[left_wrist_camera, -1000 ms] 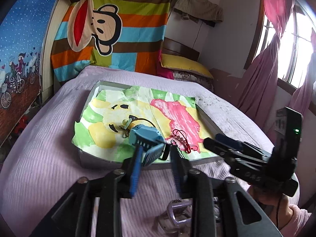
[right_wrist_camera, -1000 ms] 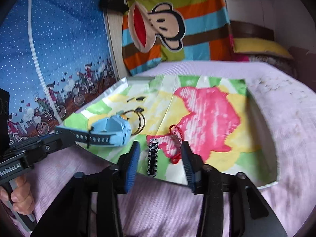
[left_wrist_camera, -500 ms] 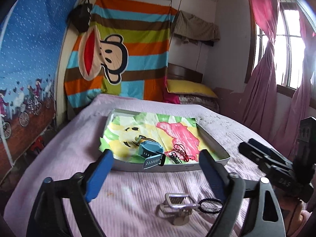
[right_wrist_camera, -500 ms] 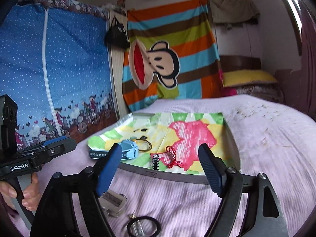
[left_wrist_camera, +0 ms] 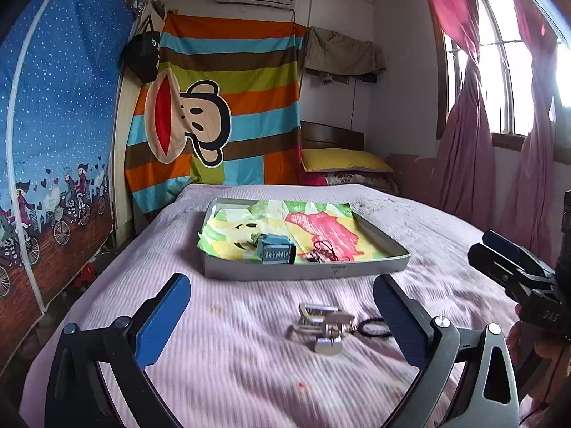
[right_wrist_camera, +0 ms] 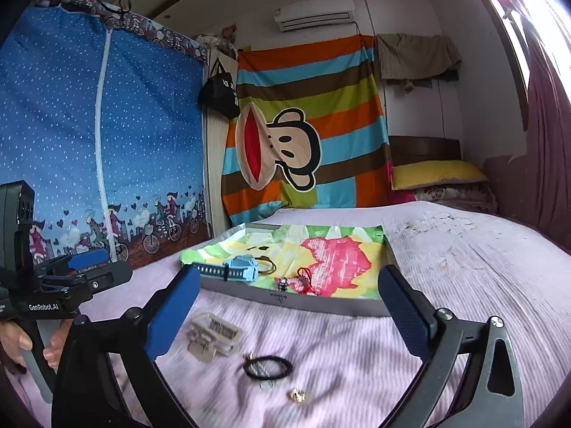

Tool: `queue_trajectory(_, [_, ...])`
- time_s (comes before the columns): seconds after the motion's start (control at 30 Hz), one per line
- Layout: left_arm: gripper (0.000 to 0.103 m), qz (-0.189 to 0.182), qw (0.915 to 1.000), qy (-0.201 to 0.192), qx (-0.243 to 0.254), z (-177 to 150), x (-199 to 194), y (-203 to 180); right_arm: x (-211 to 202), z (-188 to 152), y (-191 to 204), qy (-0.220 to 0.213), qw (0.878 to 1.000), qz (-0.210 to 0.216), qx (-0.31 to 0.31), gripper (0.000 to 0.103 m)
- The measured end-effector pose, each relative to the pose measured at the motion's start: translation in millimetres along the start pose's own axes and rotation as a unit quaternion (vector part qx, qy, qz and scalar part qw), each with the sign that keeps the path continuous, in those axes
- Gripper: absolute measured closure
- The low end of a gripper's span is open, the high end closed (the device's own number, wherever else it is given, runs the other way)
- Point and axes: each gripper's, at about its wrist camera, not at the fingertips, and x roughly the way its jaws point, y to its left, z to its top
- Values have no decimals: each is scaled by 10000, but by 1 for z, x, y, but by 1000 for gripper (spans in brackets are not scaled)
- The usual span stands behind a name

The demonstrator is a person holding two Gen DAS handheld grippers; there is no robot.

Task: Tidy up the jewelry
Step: 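Withdraw both open tools from the tray toward the remaining jewelry, then lower the right tool around the gold charm while the left tool approaches the beige hair clip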

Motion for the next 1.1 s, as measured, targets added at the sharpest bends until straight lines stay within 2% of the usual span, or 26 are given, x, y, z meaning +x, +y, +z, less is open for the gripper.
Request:
queue_trajectory(0.23, [0, -7, 9998, 186, 120, -18, 0, -3, -21, -18, -2, 189, 9997, -88, -121, 2])
queue_trajectory(0.43, [0, -20, 9985, 502, 195, -31, 9, -5, -20, -34, -9, 436, 9988, -172, -117, 2])
queue_trajectory(1.0, [0, -9, 9928, 1122, 419, -46, 36, -8, 28, -76, -22, 1672, 9858, -131, -27, 2])
queue_trajectory(1.1, [0, -43, 9917, 1215, 416, -48, 40, -7, 35, -80, -22, 1817, 9833, -105, -24, 6])
